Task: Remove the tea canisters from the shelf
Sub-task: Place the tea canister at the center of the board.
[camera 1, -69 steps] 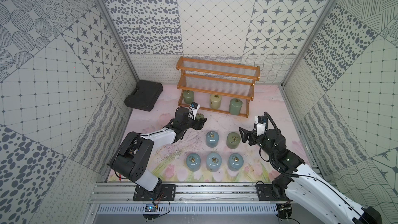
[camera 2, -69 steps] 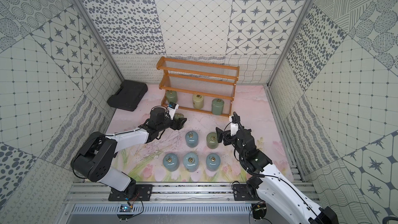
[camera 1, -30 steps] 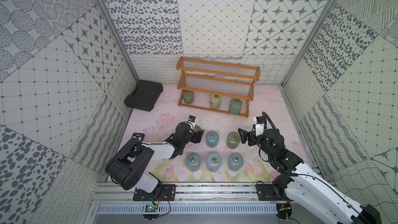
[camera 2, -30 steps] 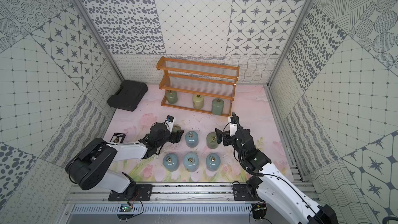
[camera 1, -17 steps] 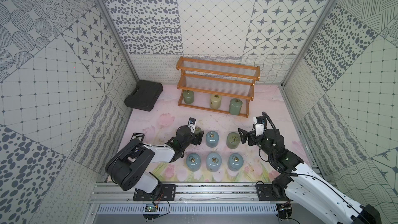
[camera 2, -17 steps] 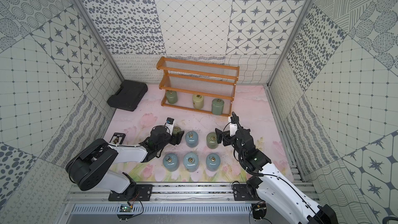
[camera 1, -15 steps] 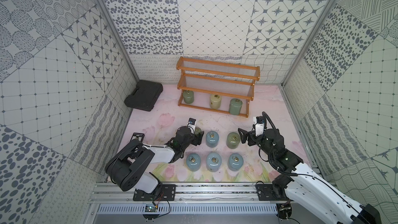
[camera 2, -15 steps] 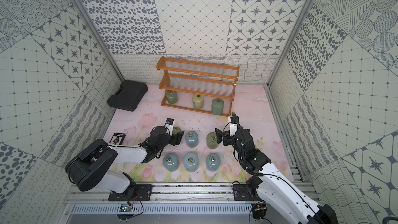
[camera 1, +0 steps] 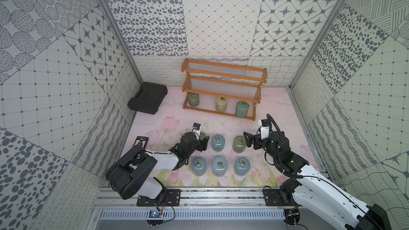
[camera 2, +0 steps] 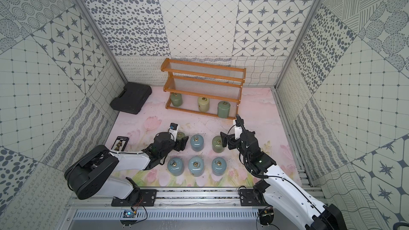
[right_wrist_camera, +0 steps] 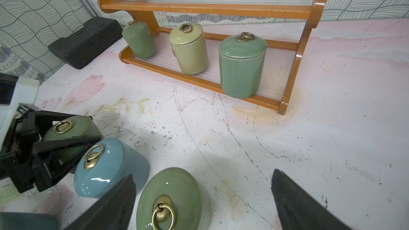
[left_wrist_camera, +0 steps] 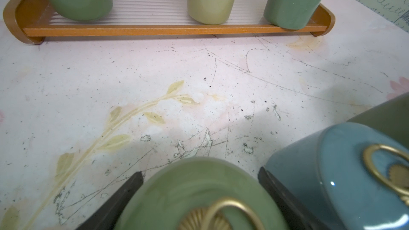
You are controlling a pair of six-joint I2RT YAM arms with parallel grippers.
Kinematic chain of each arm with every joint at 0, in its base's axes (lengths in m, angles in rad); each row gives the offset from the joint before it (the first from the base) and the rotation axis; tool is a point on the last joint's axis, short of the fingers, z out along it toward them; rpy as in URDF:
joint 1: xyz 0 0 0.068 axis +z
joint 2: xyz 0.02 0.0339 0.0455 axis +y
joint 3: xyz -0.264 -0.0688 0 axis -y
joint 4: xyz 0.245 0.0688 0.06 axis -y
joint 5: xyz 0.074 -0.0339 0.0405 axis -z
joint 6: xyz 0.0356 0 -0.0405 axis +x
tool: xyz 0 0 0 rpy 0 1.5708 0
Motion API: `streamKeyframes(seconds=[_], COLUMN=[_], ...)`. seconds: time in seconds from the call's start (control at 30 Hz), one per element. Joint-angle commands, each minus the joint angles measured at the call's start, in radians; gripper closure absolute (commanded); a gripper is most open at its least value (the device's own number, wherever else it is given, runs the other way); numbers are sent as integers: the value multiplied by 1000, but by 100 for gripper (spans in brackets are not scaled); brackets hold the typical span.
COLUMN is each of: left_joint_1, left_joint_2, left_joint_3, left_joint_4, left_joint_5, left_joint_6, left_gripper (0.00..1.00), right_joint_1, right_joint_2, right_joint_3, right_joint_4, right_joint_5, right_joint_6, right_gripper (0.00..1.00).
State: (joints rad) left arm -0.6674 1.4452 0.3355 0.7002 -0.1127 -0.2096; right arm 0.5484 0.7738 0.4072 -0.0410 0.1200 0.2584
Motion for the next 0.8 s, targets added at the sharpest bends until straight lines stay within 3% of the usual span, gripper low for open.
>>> streamKeyframes(seconds=[0.0,0.77], left_joint_1=[-8,-17], left_joint_2=[-8,-112], left_joint_3=[-3,-15], left_joint_4=[-2,-123], left_joint_5=[-25,-85], left_joint_6=[-17,-51], left_gripper=[12,11], right_joint_1=[-2,-2], right_joint_2=[5,34], right_joint_3=[-8,-10], right_joint_4=[56,82], right_joint_5=[-5,-9], right_joint_6=[3,-3], right_gripper=[1,0])
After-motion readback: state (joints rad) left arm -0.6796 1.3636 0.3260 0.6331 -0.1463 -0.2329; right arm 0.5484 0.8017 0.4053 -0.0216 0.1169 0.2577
